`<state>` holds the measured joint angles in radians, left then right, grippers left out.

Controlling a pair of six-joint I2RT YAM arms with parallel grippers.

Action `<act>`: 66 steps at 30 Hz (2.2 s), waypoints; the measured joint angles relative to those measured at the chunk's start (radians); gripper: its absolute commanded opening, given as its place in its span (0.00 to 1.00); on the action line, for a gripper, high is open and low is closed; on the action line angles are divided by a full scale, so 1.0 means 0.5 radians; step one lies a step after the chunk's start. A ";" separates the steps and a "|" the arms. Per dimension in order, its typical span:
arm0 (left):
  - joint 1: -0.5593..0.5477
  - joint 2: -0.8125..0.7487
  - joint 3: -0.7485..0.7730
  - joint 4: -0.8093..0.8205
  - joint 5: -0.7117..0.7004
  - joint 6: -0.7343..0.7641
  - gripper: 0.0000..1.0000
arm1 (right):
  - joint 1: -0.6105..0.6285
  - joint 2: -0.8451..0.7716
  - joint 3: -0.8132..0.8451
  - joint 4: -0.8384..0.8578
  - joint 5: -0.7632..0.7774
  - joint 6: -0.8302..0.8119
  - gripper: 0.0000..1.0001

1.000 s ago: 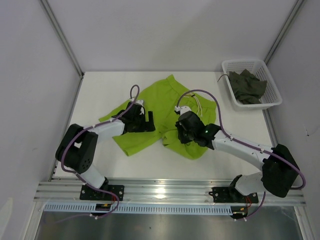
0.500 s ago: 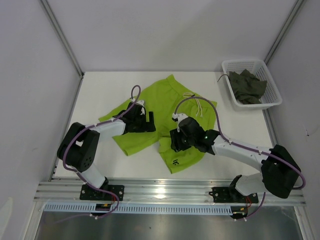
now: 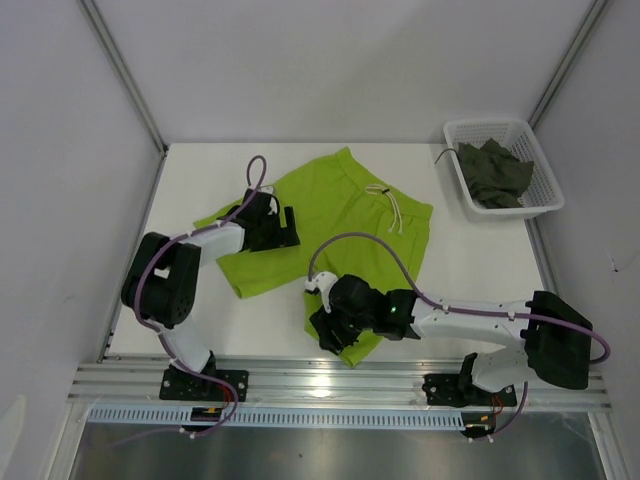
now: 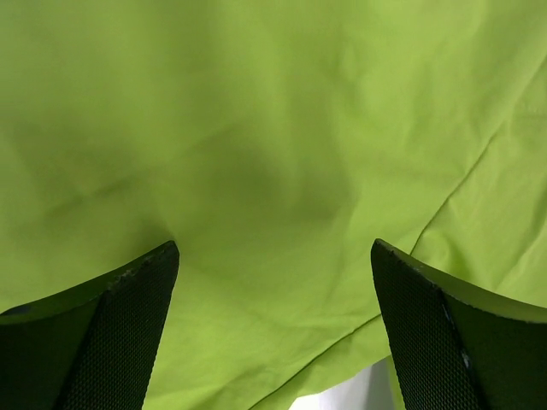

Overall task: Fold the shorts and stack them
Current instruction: Flatten the shorts out

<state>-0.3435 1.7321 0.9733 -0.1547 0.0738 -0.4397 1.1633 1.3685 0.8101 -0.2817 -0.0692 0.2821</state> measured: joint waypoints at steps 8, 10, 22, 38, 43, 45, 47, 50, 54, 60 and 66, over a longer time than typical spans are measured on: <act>0.186 0.198 0.245 -0.031 0.017 0.014 0.95 | -0.008 -0.060 0.068 0.006 -0.033 0.035 0.57; 0.214 0.272 0.337 -0.041 0.017 0.017 0.95 | -0.078 -0.116 0.068 0.018 -0.005 0.072 0.54; 0.298 0.484 0.719 -0.123 0.014 0.021 0.97 | -0.678 -0.089 0.195 -0.101 0.409 0.305 0.56; -0.800 -0.929 -0.148 -0.155 -0.592 -0.115 0.99 | -1.747 0.461 0.475 -0.185 0.549 0.528 0.50; -1.194 -0.980 -0.323 -0.329 -0.732 -0.172 0.99 | -1.843 0.629 0.576 -0.132 0.562 0.546 0.51; -1.303 -0.979 -0.343 -0.456 -0.812 -0.191 0.99 | -1.866 0.697 0.620 -0.102 0.584 0.552 0.51; -1.421 -0.978 -0.344 -0.539 -0.880 -0.214 0.99 | -1.884 0.768 0.661 -0.067 0.596 0.558 0.53; -1.545 -0.978 -0.344 -0.649 -0.983 -0.263 0.99 | -1.903 0.875 0.703 0.002 0.597 0.567 0.56; -1.688 -0.979 -0.344 -0.752 -1.074 -0.326 0.99 | -1.918 0.993 0.748 0.058 0.594 0.567 0.64; -1.881 -0.973 -0.344 -0.849 -1.134 -0.372 0.99 | -1.931 1.160 0.909 0.072 0.591 0.553 0.58; -2.044 -0.782 -0.312 -0.864 -1.140 -0.387 0.99 | -1.942 1.183 0.942 0.100 0.572 0.536 0.56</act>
<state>-1.3655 1.3411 0.8173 -0.5869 -0.4961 -0.6331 0.1921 1.9598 1.2812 -0.2317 0.2169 0.5499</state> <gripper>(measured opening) 0.990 0.570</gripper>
